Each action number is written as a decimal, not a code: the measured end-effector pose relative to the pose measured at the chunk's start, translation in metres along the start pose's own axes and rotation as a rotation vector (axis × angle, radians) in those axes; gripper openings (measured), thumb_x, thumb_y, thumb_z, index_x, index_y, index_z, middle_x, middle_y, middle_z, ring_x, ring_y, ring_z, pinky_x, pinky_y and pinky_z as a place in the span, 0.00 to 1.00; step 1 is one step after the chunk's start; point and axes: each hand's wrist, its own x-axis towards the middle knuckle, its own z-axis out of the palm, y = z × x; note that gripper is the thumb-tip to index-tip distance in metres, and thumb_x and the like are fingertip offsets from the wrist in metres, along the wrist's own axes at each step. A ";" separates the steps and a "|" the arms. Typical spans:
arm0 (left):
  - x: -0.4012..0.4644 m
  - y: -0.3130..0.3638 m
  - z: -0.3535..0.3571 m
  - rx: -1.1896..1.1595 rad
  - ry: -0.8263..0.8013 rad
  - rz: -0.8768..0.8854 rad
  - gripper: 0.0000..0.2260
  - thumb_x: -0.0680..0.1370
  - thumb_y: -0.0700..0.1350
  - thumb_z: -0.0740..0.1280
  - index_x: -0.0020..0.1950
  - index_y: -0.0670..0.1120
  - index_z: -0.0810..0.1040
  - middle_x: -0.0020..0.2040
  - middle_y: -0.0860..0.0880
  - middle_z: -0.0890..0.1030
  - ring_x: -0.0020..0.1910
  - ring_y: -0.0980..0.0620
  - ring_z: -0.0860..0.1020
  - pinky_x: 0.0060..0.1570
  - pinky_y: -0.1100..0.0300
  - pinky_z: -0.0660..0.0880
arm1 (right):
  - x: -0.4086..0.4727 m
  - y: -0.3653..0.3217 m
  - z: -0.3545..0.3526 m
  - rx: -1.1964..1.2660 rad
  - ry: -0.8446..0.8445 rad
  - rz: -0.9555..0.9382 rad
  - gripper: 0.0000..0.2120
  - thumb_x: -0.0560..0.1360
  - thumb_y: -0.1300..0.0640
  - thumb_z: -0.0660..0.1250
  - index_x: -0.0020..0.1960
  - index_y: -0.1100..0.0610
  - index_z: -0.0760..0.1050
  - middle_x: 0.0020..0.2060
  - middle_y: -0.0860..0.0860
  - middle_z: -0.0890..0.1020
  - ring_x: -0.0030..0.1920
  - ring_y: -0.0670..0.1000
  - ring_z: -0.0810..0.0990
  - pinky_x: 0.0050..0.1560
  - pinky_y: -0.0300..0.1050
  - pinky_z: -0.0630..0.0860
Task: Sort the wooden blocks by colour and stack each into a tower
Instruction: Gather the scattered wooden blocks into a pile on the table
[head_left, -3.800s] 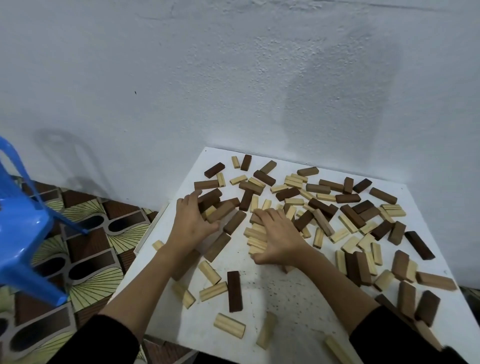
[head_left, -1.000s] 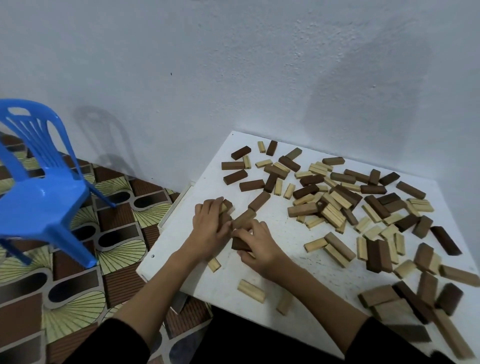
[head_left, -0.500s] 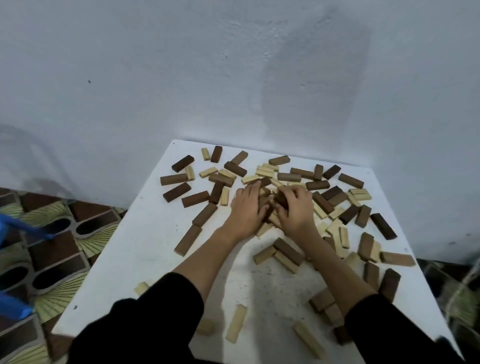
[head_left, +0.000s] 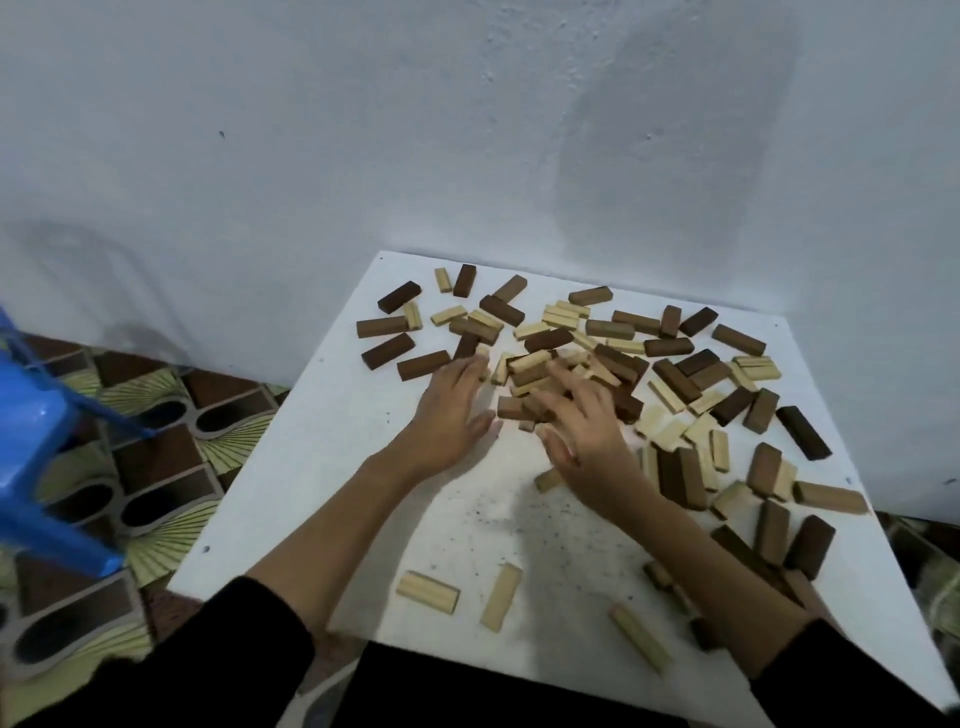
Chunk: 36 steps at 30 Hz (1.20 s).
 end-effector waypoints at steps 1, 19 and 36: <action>-0.012 -0.010 -0.006 0.004 0.006 -0.009 0.25 0.78 0.42 0.64 0.74 0.45 0.62 0.72 0.45 0.65 0.72 0.44 0.61 0.70 0.51 0.60 | -0.009 -0.009 0.000 0.031 -0.077 -0.029 0.15 0.75 0.61 0.63 0.60 0.58 0.76 0.67 0.56 0.71 0.67 0.55 0.65 0.65 0.51 0.65; -0.136 -0.069 -0.053 0.057 -0.039 -0.075 0.12 0.70 0.35 0.70 0.47 0.49 0.81 0.47 0.53 0.77 0.47 0.56 0.71 0.47 0.76 0.63 | -0.048 -0.073 0.007 0.345 -0.437 0.020 0.04 0.69 0.61 0.68 0.41 0.58 0.74 0.38 0.47 0.75 0.39 0.42 0.69 0.39 0.32 0.65; -0.065 -0.043 -0.013 0.020 0.130 -0.255 0.16 0.79 0.39 0.61 0.67 0.40 0.68 0.60 0.43 0.68 0.62 0.45 0.65 0.56 0.61 0.61 | -0.046 -0.092 0.051 -0.016 -0.436 -0.223 0.13 0.61 0.66 0.75 0.43 0.67 0.75 0.37 0.61 0.76 0.35 0.61 0.74 0.36 0.51 0.76</action>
